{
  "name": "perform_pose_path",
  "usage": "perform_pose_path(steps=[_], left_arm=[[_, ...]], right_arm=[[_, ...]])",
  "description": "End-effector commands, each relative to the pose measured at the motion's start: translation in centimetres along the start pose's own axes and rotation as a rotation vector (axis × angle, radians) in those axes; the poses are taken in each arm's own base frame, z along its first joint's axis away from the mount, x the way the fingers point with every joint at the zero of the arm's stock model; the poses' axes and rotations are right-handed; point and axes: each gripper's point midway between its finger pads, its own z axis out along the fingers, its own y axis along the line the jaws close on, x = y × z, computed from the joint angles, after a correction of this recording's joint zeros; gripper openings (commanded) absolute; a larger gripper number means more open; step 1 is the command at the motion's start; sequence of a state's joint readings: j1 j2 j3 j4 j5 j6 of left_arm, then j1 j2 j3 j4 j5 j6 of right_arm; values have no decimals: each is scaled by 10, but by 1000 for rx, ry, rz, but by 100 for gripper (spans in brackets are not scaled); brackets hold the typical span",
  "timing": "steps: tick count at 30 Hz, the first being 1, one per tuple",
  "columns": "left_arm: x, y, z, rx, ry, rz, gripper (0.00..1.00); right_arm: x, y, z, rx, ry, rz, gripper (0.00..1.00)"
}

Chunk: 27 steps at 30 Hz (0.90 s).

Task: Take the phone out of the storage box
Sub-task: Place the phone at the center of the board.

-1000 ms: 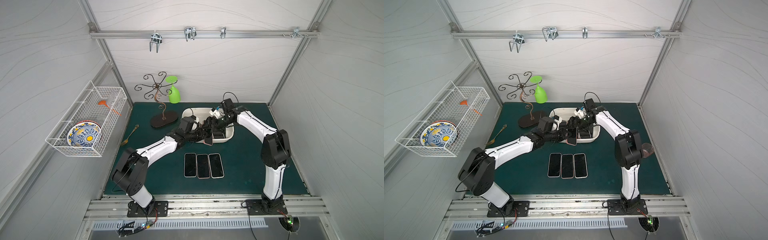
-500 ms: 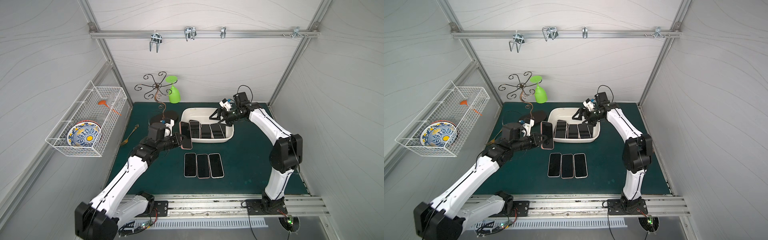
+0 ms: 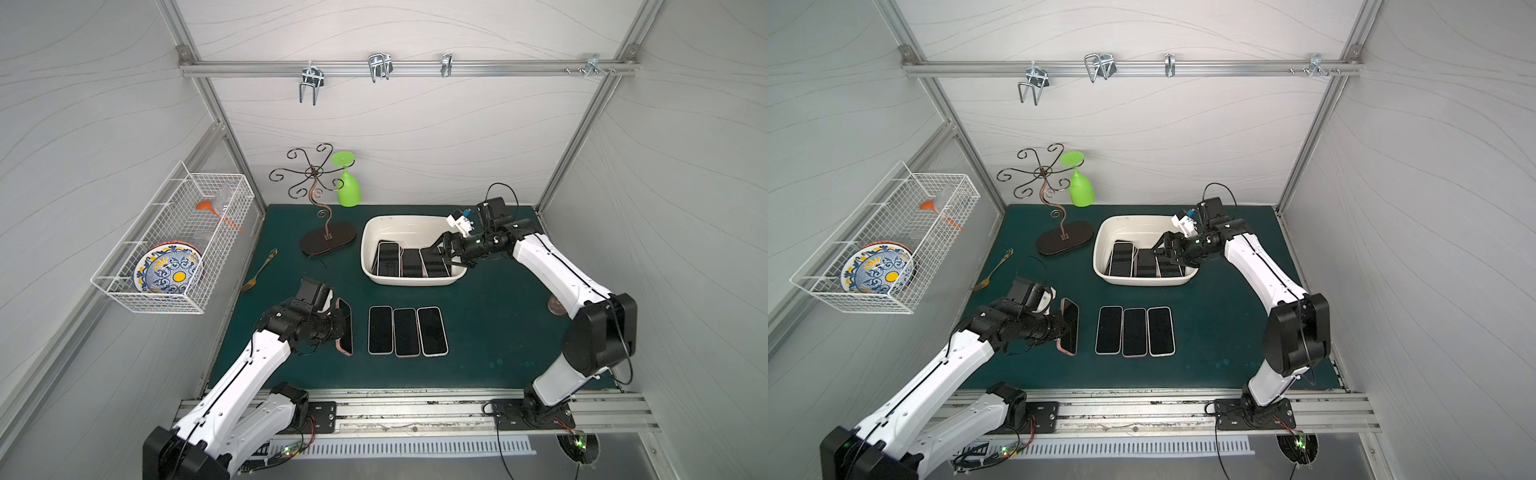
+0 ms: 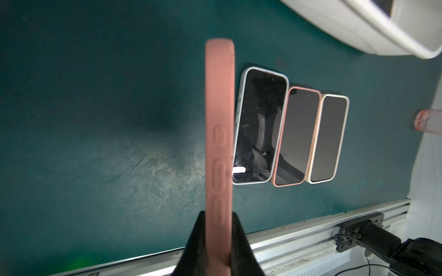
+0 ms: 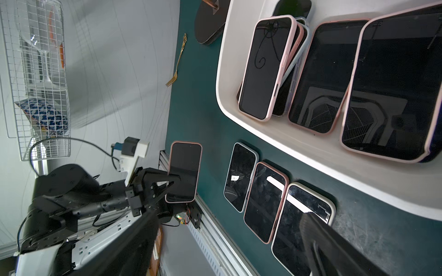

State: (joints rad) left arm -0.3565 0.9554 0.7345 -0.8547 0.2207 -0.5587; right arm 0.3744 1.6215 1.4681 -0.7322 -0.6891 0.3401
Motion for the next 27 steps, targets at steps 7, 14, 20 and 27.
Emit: perform_pose_path(steps=[7, 14, 20, 27], left_arm=[[-23, -14, 21, 77, -91, 58, 0], [-19, -15, 41, 112, -68, 56, 0], [-17, -16, 53, 127, -48, 53, 0], [-14, -18, 62, 151, -28, 43, 0]], right_arm=[[13, -7, 3, 9, 7, -32, 99], [16, -13, 7, 11, 19, -36, 99], [18, -17, 9, 20, 27, -35, 99], [24, -24, 15, 16, 41, -19, 98]])
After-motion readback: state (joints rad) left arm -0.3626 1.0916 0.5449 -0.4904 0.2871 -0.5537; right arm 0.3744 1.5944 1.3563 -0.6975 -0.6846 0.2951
